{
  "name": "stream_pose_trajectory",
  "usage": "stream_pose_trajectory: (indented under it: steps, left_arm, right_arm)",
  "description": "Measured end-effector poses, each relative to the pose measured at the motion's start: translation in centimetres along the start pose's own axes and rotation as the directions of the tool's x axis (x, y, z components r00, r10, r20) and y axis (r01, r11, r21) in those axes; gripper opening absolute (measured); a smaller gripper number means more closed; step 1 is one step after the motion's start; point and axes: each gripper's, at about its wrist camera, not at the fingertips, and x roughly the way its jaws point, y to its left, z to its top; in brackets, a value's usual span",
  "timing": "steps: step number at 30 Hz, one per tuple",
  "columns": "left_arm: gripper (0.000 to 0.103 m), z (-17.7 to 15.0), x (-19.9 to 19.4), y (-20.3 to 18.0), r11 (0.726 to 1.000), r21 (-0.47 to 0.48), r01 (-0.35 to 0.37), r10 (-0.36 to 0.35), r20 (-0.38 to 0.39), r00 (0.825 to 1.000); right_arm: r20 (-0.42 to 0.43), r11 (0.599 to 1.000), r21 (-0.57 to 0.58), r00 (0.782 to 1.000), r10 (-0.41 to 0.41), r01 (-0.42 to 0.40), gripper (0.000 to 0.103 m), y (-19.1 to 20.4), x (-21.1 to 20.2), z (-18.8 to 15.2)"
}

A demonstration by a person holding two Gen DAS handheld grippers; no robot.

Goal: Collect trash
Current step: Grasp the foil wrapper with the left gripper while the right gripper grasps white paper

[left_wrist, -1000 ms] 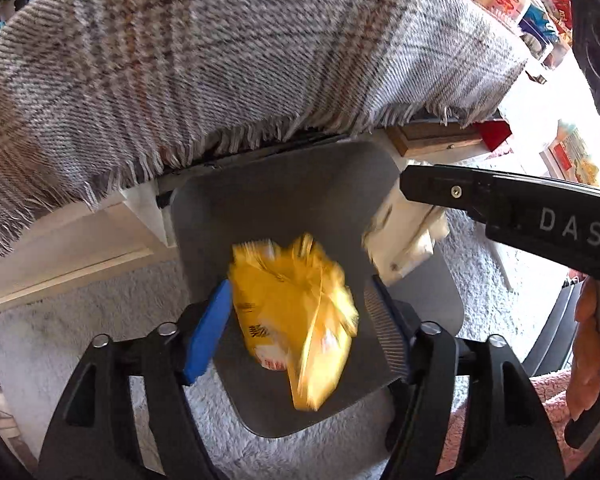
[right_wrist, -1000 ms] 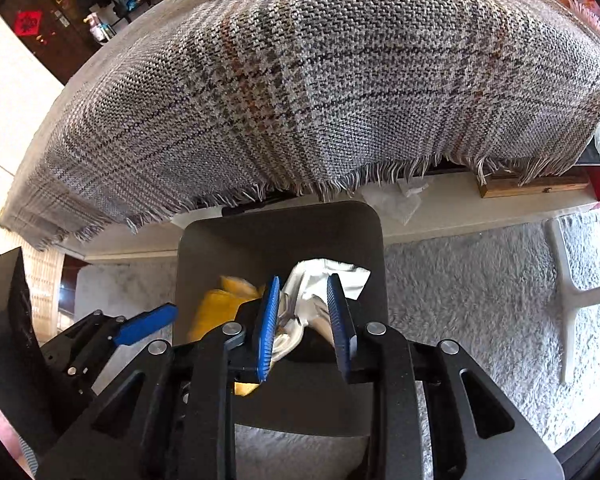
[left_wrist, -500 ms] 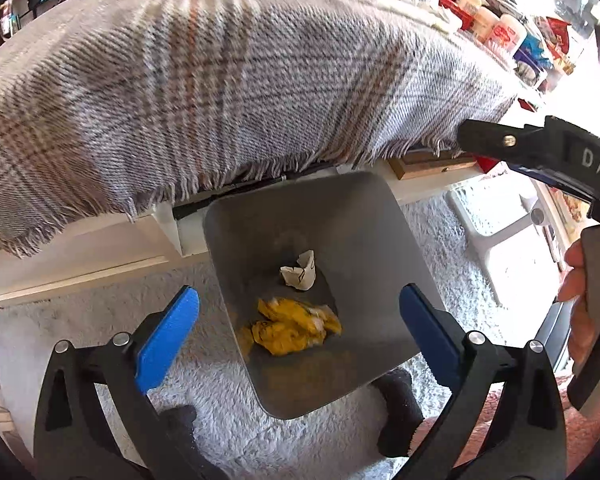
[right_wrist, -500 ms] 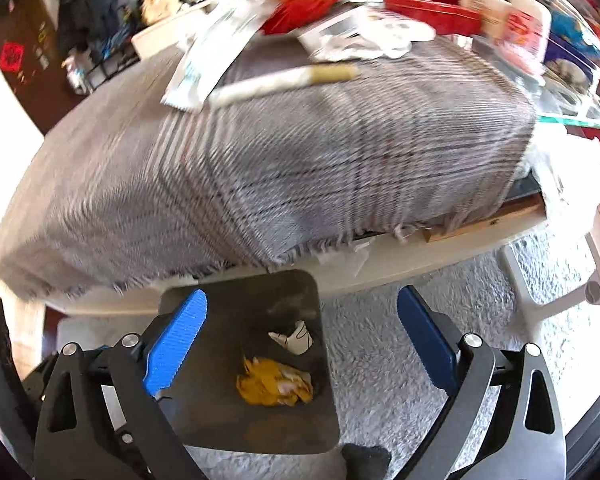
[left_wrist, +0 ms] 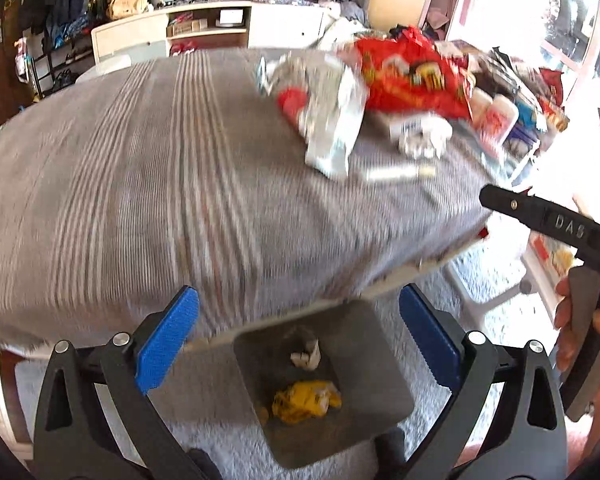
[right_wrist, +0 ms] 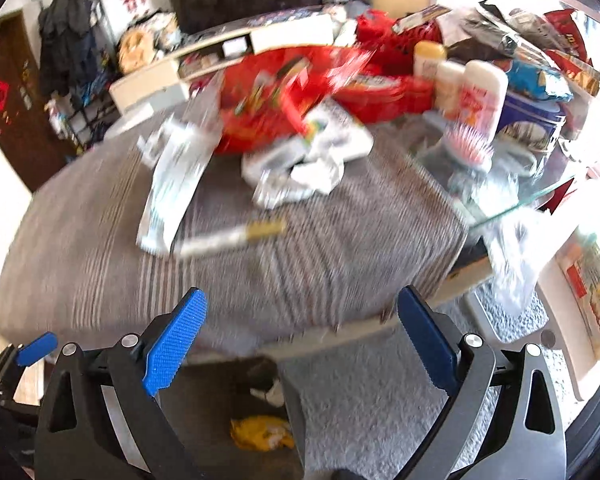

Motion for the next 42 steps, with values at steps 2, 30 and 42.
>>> stream_pose_trajectory:
  steps: [2, 30, 42]
  left_arm:
    - [0.095, 1.4, 0.2, -0.2, 1.0, 0.002, 0.007, -0.007, 0.005, 1.0]
    - [0.093, 11.1, 10.7, -1.6, 0.999, -0.003, 0.033, -0.033, -0.1, 0.994]
    - [0.076, 10.3, 12.2, -2.3, 0.998, 0.032, 0.052, -0.048, -0.134, 0.99]
  right_arm:
    - [0.01, 0.999, 0.031, 1.0, 0.005, -0.005, 0.097, -0.7, 0.3, 1.1]
    - [-0.019, 0.996, -0.074, 0.998, -0.06, 0.058, 0.055, 1.2, 10.7, 6.4]
    - [0.005, 0.99, -0.121, 0.998, -0.066, 0.066, 0.013, 1.5, 9.3, 6.0]
